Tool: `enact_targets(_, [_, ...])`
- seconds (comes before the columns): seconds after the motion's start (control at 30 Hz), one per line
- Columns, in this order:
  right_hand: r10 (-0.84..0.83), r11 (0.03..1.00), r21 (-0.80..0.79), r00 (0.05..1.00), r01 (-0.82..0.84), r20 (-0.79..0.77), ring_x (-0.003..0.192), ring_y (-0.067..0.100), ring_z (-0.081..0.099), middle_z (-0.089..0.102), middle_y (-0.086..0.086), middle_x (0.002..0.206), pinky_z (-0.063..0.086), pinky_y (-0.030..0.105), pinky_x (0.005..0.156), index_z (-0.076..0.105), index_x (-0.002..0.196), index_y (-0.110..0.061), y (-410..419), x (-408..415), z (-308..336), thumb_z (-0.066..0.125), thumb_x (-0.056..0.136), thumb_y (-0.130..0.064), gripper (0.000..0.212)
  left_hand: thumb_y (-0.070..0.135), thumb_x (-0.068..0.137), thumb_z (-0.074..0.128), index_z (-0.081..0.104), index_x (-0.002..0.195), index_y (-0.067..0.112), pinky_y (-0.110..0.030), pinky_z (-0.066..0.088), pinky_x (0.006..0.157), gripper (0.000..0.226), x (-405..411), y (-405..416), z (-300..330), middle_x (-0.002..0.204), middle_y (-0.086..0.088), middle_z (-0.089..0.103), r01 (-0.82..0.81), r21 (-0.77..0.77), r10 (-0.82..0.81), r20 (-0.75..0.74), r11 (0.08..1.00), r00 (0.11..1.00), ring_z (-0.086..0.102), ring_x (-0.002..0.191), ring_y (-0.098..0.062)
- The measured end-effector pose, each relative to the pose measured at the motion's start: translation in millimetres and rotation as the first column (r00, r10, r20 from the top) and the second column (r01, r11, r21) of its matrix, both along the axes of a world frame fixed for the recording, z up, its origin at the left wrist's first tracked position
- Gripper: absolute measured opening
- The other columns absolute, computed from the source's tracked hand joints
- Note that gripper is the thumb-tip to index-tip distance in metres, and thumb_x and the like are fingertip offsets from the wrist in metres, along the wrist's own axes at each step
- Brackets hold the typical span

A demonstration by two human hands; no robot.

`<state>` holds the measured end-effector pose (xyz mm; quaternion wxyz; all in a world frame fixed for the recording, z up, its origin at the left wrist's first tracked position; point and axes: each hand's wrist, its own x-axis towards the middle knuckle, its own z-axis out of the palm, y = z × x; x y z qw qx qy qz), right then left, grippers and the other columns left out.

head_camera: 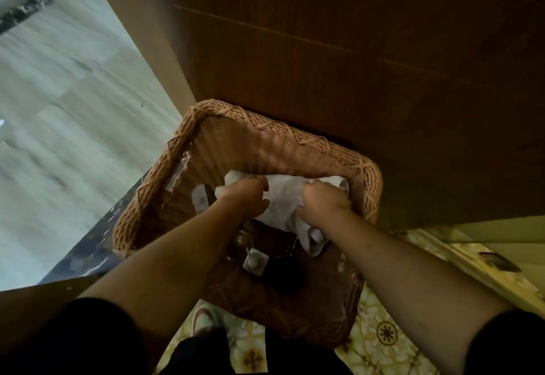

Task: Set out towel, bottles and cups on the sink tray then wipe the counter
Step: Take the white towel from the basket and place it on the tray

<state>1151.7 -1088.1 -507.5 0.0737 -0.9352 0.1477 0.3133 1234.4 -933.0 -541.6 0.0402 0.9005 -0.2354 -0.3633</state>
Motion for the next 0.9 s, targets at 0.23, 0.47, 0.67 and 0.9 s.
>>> enact_targets(0.23, [0.065, 0.991, -0.118, 0.998, -0.067, -0.023, 0.113, 0.024, 0.064, 0.070, 0.006, 0.119, 0.043, 0.033, 0.081, 0.071, 0.112, -0.015, 10.2, 10.2, -37.8, 0.058, 0.096, -0.023, 0.022, 0.037, 0.087, 0.069, 0.052, 0.136, 0.025, -0.043, 0.047, 0.099, 0.053, 14.9, -7.4, -50.4, 0.138, -0.005, 0.052, 0.118, 0.045, -0.116, -0.044, 0.992, 0.992, 0.052, 0.123, -0.027])
enact_targets(0.47, [0.122, 0.969, -0.203, 0.989, -0.138, -0.089, 0.126, 0.030, 0.042, 0.052, 0.006, 0.131, 0.043, 0.050, 0.096, 0.068, 0.117, -0.022, -11.0, 20.0, -23.4, 0.065, 0.091, -0.028, 0.027, 0.038, 0.099, 0.044, 0.058, 0.127, 0.021, -0.049, 0.041, 0.103, 0.036, 35.5, -6.4, -74.5, 0.135, -0.011, 0.053, 0.282, -0.045, -0.281, 0.040, 0.958, 0.959, 0.051, 0.123, -0.031])
enact_targets(0.67, [0.204, 0.945, -0.255, 0.978, -0.206, -0.032, 0.122, 0.035, 0.039, 0.041, 0.010, 0.133, 0.032, 0.056, 0.101, 0.060, 0.128, -0.027, -8.3, 17.1, -22.3, 0.049, 0.098, -0.037, 0.033, 0.054, 0.091, 0.056, 0.048, 0.136, 0.018, -0.046, 0.045, 0.092, 0.058, 48.3, 12.5, -98.4, 0.142, -0.011, 0.046, 0.190, -0.260, -0.160, 0.132, 0.947, 0.978, 0.052, 0.123, -0.036])
enact_targets(0.9, [0.193, 0.921, -0.345, 0.981, -0.181, 0.003, 0.112, 0.035, 0.047, 0.040, 0.012, 0.128, 0.041, 0.049, 0.086, 0.044, 0.131, -0.020, -8.8, 7.6, -50.5, 0.053, 0.088, -0.066, 0.063, 0.073, 0.055, 0.074, 0.029, 0.144, 0.018, -0.048, 0.039, 0.107, 0.114, 59.5, 13.3, -135.7, 0.141, -0.006, 0.044, 0.427, -0.048, -0.415, 0.158, 0.903, 0.896, 0.049, 0.128, -0.031])
